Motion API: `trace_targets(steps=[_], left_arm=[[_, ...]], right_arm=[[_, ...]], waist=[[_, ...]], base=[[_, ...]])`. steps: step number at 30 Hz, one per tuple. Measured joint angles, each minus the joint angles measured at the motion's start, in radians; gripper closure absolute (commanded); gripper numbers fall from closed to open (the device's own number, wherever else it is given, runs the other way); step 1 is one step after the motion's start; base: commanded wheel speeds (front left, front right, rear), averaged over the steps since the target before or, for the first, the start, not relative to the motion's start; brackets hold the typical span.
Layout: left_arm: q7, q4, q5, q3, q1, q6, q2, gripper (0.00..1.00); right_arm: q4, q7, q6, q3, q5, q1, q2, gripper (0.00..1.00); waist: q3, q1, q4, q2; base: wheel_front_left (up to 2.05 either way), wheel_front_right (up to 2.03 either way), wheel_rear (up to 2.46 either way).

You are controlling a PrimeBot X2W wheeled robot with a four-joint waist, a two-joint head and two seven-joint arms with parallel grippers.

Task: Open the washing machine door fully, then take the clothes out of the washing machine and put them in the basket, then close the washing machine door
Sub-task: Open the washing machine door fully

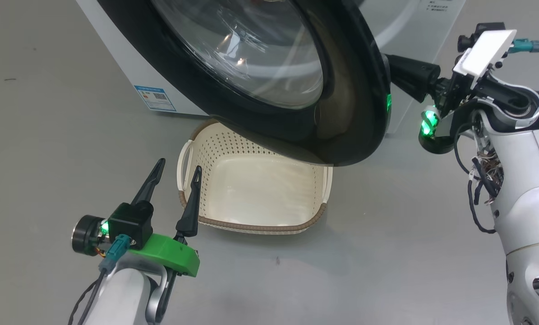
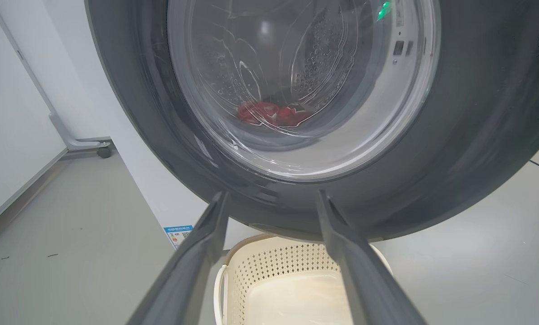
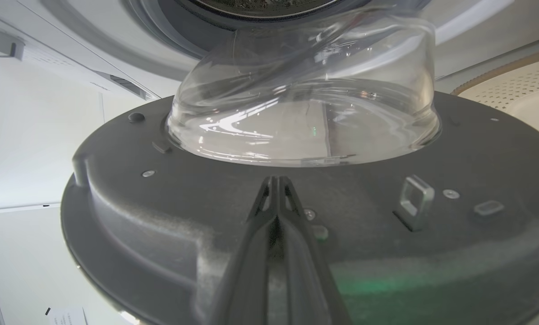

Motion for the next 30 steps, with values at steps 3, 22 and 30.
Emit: trace_targets(steps=[3, 22, 30], left_arm=[[0.000, 0.005, -0.002, -0.002, 0.011, 0.002, 0.000, 0.00], [0.000, 0.021, -0.001, 0.000, 0.076, 0.015, 0.002, 0.00], [0.000, 0.024, -0.001, 0.003, 0.085, 0.016, 0.002, 0.00]], right_arm=[[0.003, 0.009, 0.005, 0.005, 0.003, 0.026, 0.010, 1.00], [0.001, 0.029, 0.018, 0.056, 0.045, 0.148, 0.062, 1.00], [-0.017, 0.029, 0.031, 0.100, 0.060, 0.195, 0.069, 1.00]], waist=[[-0.022, 0.0000, 0.002, 0.0000], [-0.129, 0.0000, 0.016, 0.0000], [-0.148, 0.0000, 0.021, 0.0000]], base=[[0.00, 0.00, 0.00], [0.00, 0.00, 0.00], [0.00, 0.00, 0.00]])
